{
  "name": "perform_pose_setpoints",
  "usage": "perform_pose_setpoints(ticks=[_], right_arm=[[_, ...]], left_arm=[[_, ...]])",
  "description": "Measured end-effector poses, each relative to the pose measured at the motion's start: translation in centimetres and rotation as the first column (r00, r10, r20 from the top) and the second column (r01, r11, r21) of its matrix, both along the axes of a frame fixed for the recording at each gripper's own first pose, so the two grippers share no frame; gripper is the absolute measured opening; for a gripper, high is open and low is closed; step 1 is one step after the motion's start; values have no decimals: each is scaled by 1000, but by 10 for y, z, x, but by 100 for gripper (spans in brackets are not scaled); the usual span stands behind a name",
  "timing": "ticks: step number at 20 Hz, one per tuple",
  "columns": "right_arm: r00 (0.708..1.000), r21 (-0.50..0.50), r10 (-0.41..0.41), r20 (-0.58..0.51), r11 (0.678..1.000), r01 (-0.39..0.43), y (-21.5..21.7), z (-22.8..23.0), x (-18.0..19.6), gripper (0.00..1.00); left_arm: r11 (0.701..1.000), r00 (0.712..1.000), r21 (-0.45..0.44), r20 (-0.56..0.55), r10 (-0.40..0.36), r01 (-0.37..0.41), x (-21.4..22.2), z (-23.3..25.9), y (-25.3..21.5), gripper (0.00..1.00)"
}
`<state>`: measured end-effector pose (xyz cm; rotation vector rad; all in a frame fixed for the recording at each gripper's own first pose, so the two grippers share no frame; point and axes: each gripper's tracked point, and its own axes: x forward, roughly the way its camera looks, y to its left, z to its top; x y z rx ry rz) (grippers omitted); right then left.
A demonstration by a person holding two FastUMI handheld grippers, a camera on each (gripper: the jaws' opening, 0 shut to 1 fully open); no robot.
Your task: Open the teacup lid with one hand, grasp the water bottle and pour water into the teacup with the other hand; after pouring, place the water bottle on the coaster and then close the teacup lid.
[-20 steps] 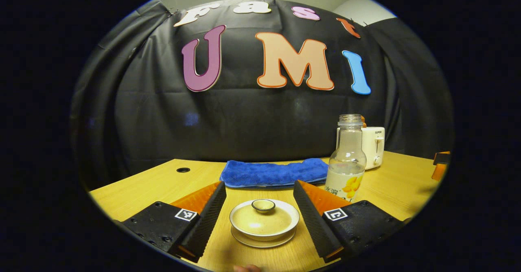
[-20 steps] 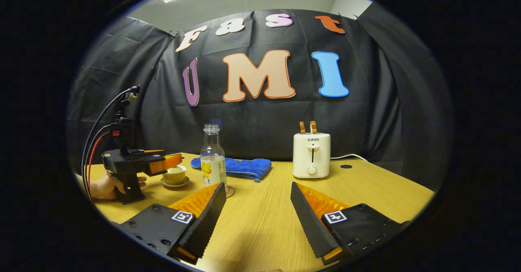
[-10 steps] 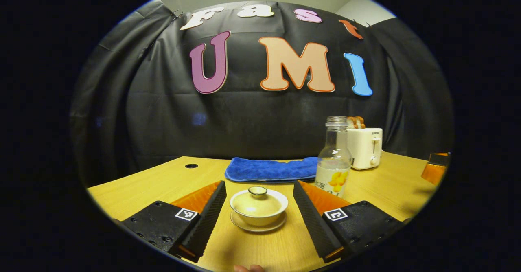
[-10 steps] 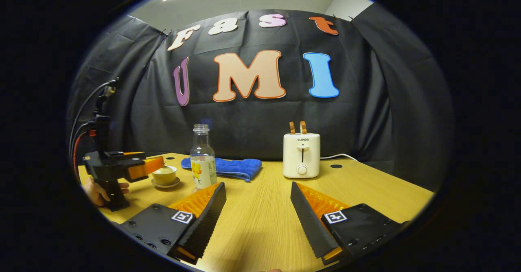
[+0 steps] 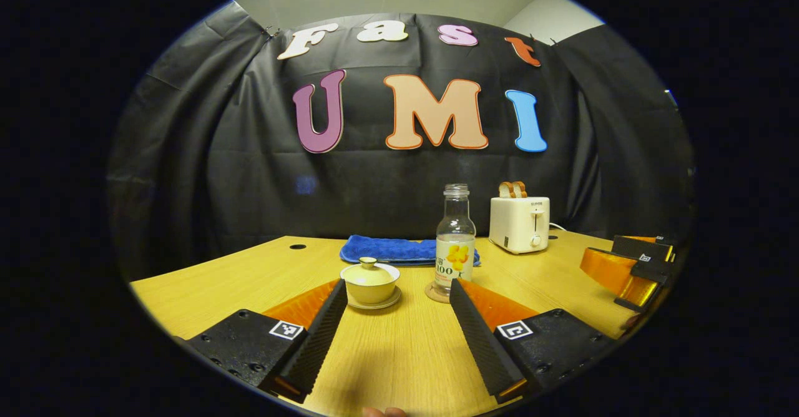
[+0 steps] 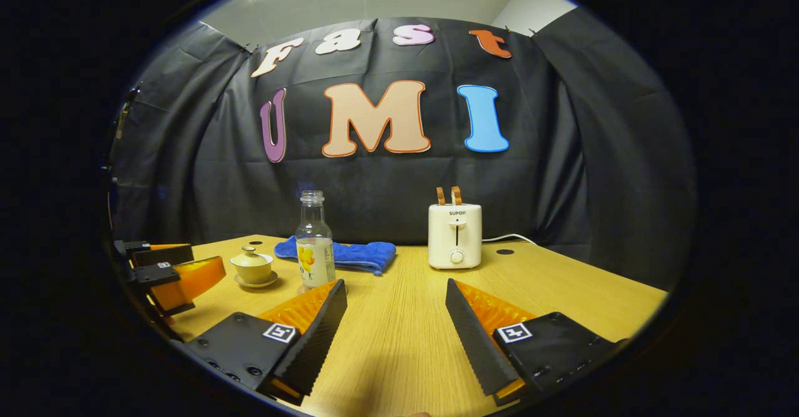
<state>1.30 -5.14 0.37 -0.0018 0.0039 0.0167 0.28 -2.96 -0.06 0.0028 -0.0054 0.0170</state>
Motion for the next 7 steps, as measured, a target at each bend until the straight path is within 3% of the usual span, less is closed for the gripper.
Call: perform_pose_setpoints(ticks=[7], right_arm=[[1000, 0, 0, 4, 1000, 0, 11, 0, -18, 96]], left_arm=[[1000, 1000, -2, -4, 23, -23, -7, -1, 0, 96]])
